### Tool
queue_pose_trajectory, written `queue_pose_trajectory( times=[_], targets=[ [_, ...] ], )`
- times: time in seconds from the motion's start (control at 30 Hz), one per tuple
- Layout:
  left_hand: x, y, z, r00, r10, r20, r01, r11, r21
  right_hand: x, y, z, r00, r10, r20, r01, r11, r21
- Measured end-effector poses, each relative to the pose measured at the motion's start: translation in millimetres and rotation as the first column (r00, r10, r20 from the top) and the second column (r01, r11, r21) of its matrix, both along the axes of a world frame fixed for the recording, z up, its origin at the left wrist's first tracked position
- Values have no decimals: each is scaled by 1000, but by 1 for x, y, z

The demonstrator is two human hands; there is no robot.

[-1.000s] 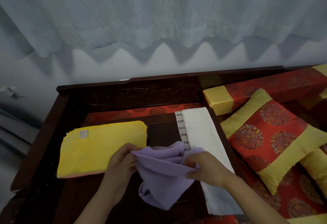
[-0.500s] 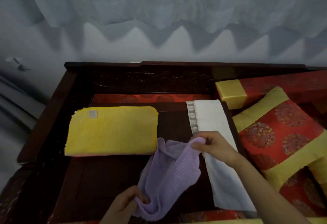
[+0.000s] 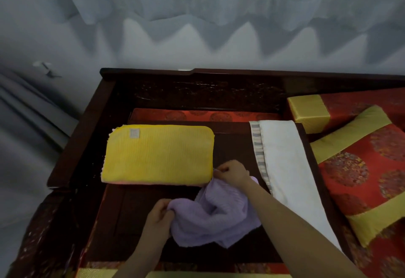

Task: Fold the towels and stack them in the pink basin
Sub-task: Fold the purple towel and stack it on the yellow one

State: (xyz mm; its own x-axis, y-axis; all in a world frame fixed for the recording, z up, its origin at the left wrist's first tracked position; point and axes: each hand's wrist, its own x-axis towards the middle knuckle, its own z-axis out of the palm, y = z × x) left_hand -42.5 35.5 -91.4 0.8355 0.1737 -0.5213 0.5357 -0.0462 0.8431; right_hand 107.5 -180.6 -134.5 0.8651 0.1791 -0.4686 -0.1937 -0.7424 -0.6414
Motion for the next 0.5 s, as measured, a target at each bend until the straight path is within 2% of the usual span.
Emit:
queue_pose_trajectory(
  times=[0.1, 0.2, 0.3, 0.4, 0.5],
  targets=[
    [-1, 7, 0, 995, 89, -44, -92, 994, -65, 5, 3, -1, 1000, -10, -20, 11, 997, 75],
    [-2, 9, 4, 990, 120, -70, -128, 984, -123, 7, 5, 4, 989, 103, -105, -87, 986, 145],
    [-3, 9, 10, 992, 98, -74, -105, 990, -92, 3, 2, 10, 971, 194, -137, -176, 976, 129],
    [-5, 11, 26, 999, 53, 0, -52, 997, -51, -3, -16, 36, 999, 29, 21, -33, 983, 183],
    [-1, 15, 57, 985, 0, 173, -6, 999, 35, -3, -59, 95, 957, -255, 139, 190, 912, 365]
  ],
)
